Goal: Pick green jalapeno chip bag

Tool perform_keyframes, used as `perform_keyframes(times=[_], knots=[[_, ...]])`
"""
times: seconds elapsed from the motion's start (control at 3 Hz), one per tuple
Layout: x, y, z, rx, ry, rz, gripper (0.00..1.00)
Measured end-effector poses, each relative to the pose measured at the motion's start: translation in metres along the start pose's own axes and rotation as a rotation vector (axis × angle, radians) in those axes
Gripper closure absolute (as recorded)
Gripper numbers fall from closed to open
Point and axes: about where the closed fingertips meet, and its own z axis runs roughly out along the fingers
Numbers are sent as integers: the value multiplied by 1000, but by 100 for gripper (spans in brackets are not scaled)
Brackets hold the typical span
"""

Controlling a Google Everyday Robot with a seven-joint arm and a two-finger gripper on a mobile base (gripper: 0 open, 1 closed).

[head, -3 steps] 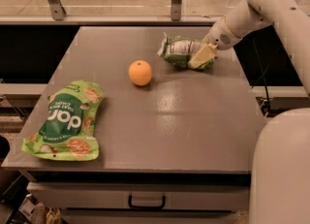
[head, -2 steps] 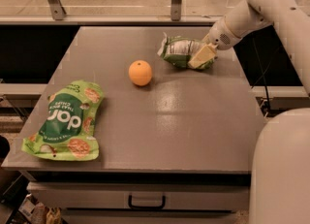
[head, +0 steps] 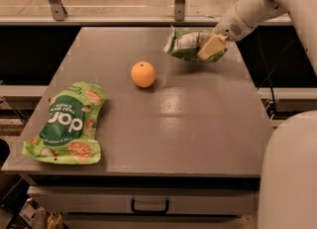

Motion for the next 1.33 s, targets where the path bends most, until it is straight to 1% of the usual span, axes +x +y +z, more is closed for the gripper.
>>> perform_keyframes(times=[0.33, 0.67, 1.33], knots=[[-17, 1, -33, 46, -22, -31, 100], [-29, 2, -58, 71, -61, -60, 100], [-51, 2, -89, 105, -116, -115, 100]])
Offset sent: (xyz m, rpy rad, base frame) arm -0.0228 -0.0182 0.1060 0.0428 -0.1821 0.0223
